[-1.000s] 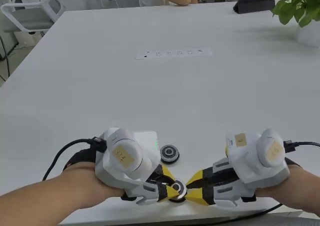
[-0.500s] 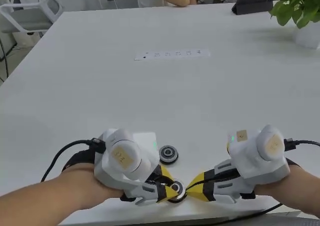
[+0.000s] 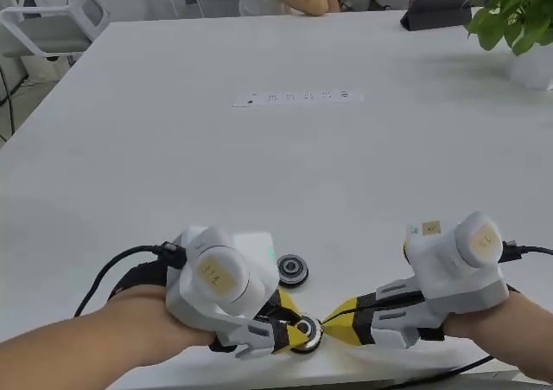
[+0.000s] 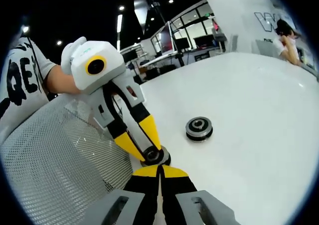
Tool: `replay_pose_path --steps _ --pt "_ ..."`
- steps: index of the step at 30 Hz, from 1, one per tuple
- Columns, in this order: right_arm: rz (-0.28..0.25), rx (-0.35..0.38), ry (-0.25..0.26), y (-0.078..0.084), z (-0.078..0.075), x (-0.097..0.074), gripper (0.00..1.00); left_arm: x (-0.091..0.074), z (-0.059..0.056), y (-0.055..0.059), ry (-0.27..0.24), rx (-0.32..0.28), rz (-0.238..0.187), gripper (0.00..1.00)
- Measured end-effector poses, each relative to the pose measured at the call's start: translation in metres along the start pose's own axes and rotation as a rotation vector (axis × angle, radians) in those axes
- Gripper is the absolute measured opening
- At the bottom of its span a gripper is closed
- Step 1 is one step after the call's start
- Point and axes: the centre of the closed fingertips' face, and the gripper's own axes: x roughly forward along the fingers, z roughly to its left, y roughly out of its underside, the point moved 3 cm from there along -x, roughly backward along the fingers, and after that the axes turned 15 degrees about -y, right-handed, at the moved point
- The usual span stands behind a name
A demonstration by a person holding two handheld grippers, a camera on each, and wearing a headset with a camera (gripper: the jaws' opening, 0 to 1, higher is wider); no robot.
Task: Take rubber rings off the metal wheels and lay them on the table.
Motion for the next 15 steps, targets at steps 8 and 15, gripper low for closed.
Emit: replay_pose_path --steps 8,15 --pt "-0.003 -0.001 -0.006 -0.0016 0.0021 0.0010 0.00 0.0000 0.0000 0.0002 0.000 -0.008 0.003 0.07" --pt "0.004 -0.021 -0.009 -0.0030 0.0041 0.0026 0.00 0.0002 -0.0003 0.0002 -0.001 -0.009 0.009 0.07"
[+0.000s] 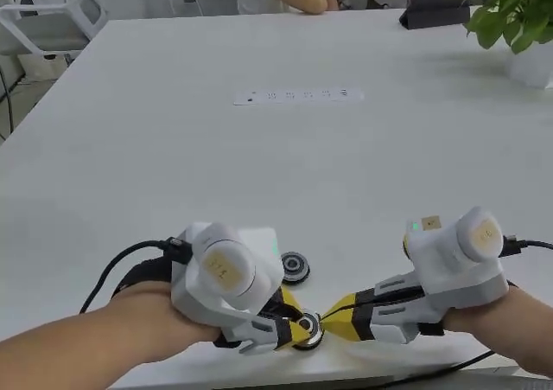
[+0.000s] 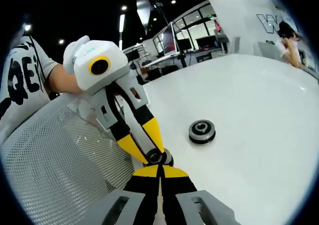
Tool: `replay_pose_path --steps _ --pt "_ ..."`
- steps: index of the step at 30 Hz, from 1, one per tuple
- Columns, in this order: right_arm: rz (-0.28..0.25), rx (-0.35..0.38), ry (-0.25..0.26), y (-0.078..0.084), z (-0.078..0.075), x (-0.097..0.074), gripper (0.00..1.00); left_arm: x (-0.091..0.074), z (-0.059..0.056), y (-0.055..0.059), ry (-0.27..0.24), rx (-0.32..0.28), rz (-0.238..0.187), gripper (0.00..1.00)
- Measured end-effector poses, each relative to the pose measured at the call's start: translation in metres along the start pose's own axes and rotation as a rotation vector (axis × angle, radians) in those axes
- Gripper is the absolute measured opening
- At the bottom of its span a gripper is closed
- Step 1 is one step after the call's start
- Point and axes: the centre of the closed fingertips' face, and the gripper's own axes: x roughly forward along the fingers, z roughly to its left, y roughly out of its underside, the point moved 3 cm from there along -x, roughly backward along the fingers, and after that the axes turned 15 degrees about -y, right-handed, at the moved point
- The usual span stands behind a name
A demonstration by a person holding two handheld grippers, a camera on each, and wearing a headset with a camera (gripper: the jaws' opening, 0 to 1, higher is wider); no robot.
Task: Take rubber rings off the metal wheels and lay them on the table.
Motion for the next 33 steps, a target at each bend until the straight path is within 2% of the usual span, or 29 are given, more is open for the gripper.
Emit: replay_pose_path --steps 33 --pt "-0.002 -0.053 -0.013 -0.0041 0.0040 0.0048 0.00 -0.0003 -0.0005 -0.0002 -0.005 0.008 0.008 0.06"
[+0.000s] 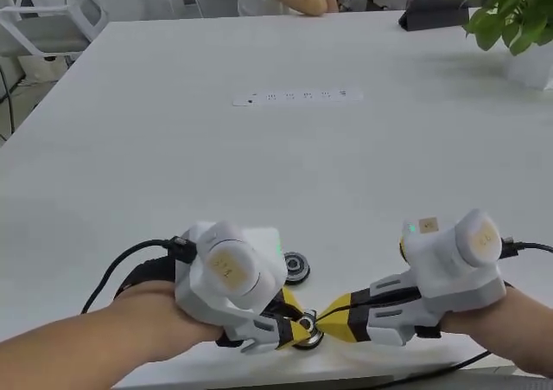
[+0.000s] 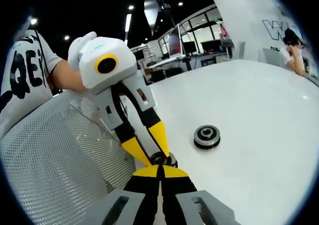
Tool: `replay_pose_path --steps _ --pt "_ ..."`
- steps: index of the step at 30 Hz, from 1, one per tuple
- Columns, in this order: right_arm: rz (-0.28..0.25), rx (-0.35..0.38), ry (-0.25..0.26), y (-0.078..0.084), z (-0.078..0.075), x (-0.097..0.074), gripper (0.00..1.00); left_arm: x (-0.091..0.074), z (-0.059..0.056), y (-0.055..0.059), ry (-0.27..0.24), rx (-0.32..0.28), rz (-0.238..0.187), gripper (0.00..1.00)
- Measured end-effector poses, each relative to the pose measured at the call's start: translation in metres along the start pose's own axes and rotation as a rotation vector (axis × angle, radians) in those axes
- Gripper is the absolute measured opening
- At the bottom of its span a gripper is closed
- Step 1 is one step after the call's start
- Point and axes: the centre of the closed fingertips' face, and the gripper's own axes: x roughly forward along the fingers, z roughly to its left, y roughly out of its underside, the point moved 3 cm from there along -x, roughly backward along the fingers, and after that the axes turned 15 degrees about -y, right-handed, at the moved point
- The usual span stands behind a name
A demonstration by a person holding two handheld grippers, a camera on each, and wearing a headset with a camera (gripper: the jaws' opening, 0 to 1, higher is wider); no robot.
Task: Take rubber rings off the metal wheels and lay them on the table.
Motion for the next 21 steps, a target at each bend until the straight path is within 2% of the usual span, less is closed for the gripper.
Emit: replay_pose_path --steps 11,15,17,19,20,21 --pt "-0.004 -0.017 -0.009 -0.002 0.001 0.001 0.00 0.000 0.000 0.000 0.001 0.000 -0.002 0.06" --pt "-0.024 -0.024 -0.033 -0.006 0.005 0.004 0.00 0.000 0.000 0.000 0.001 -0.001 -0.003 0.06" --pt "-0.017 -0.037 -0.033 -0.007 0.005 0.004 0.00 0.000 0.000 0.000 0.001 -0.003 -0.004 0.06" --pt "-0.034 -0.033 -0.048 -0.009 0.007 0.006 0.00 0.000 0.000 0.000 0.000 -0.004 -0.004 0.06" --pt "-0.076 -0.050 -0.047 -0.017 0.007 0.004 0.00 0.000 0.000 0.000 0.000 -0.004 -0.004 0.06" --pt "-0.072 -0.029 -0.054 -0.017 0.007 0.003 0.00 0.000 0.000 0.000 -0.001 -0.006 -0.005 0.06"
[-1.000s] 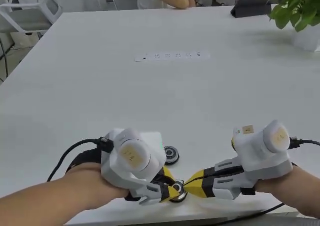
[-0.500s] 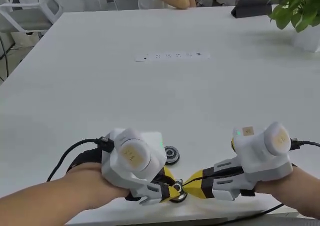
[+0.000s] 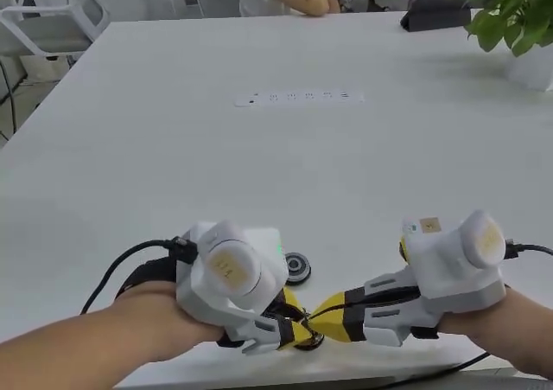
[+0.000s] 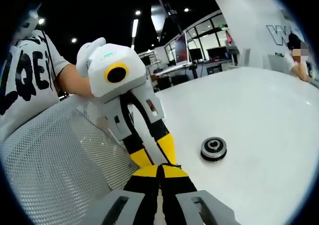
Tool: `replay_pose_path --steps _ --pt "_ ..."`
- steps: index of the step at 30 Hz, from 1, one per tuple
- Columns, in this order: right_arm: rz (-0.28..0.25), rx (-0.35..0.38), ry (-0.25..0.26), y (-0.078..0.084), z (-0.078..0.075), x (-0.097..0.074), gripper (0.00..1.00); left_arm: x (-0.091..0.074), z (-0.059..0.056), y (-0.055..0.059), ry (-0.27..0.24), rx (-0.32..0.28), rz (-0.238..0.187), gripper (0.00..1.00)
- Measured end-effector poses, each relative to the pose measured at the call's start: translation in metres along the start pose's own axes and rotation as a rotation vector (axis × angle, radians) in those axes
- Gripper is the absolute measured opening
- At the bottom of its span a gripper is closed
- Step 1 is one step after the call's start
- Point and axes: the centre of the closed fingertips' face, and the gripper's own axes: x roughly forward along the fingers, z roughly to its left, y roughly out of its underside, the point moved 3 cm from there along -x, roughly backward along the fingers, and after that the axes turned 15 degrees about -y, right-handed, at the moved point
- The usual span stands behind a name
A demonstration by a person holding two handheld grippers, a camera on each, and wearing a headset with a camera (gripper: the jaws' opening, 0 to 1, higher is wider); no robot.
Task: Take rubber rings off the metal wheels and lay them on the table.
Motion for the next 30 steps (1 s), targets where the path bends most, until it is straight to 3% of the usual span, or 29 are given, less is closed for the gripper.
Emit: replay_pose_path --steps 1,15,30 --pt "0.021 -0.023 0.007 0.0024 -0.0013 -0.0003 0.00 0.0001 0.0001 -0.0001 -0.001 -0.002 0.000 0.06" --pt "0.038 -0.039 0.026 0.0089 -0.0046 -0.0040 0.00 0.0004 0.0011 -0.0005 0.002 -0.027 -0.002 0.07" --pt "0.022 -0.029 0.013 0.0071 -0.0019 -0.0060 0.00 -0.0084 0.0010 -0.0034 0.023 -0.015 0.008 0.12"
